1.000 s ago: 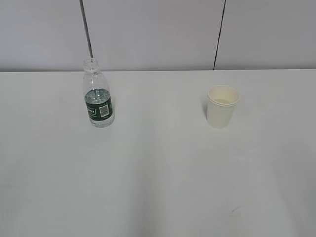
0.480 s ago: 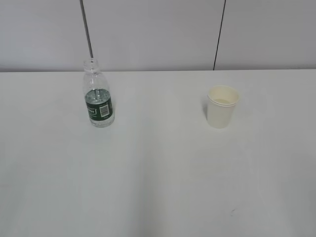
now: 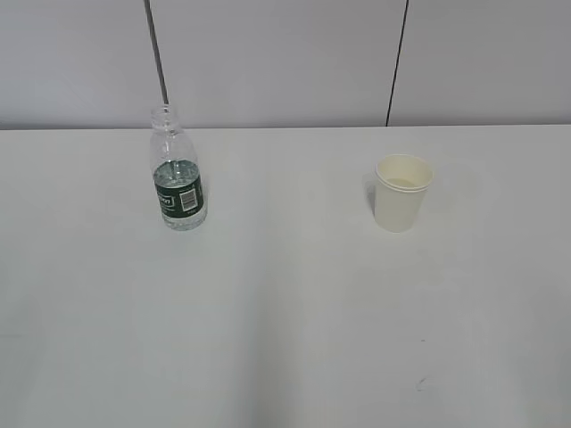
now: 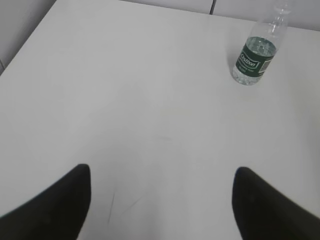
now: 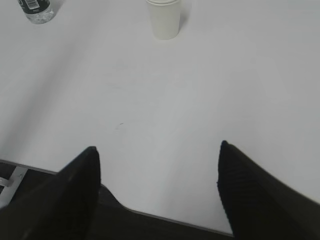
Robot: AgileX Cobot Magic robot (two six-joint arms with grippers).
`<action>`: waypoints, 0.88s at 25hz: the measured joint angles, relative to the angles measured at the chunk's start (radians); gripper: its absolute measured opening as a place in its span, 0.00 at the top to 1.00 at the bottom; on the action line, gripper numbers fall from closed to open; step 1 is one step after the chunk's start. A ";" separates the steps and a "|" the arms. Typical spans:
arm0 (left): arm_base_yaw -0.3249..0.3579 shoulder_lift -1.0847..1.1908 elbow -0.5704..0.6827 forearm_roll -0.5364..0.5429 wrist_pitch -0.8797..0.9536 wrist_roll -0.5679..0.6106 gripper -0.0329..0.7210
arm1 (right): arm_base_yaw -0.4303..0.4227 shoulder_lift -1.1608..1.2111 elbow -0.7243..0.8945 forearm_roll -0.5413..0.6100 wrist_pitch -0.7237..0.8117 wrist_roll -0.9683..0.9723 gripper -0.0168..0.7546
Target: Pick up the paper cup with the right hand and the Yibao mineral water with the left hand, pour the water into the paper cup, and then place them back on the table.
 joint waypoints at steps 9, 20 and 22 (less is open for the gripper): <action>0.000 0.000 0.000 0.000 0.000 0.000 0.25 | 0.000 0.000 0.000 -0.001 -0.003 0.000 0.24; 0.000 0.000 0.000 0.000 0.000 0.000 0.25 | 0.000 0.000 0.000 -0.090 -0.003 0.000 0.24; 0.000 0.000 0.000 0.000 0.000 0.000 0.25 | 0.000 0.000 0.000 -0.090 -0.003 0.000 0.24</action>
